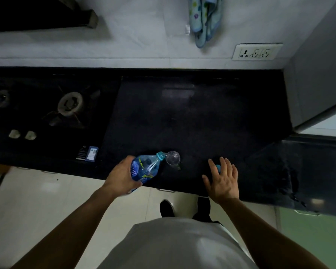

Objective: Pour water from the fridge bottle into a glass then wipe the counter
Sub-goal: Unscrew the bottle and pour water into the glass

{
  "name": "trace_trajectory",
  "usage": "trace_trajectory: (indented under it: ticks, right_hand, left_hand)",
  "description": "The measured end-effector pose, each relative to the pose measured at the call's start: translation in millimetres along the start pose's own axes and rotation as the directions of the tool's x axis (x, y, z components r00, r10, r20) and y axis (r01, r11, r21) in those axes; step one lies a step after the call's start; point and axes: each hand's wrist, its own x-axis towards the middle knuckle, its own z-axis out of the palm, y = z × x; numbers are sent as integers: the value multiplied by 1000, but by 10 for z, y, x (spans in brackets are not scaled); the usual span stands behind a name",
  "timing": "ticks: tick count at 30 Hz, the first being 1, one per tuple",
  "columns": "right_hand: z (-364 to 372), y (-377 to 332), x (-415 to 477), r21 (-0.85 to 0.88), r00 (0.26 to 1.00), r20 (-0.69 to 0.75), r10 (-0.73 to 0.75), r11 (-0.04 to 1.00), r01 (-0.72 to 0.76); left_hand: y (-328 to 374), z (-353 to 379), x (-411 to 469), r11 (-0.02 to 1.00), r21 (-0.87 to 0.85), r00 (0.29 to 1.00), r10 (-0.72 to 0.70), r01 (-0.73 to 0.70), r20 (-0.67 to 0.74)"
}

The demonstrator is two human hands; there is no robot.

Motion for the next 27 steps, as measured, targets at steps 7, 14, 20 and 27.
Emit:
trace_trajectory:
  ticks: [7,14,20,27]
  right_hand:
    - [-10,3,6,11,1000,24,9,1000,-9]
    - [-2,9,0,18,1000,3,2,1000,-2]
    - [0,13,0,4,1000,4,-3,1000,3]
    - [-3,30,-7,91,999,-46,15,996,-11]
  left_hand:
    - [2,6,7,1000,10,1000,12,-12,9]
    - [13,0,-15,1000,26,1000,-1,1,25]
    - [42,4,-25,999,24,999,-30,29,17]
    - [86,1,-57,1000,-13,1000,-19,19,16]
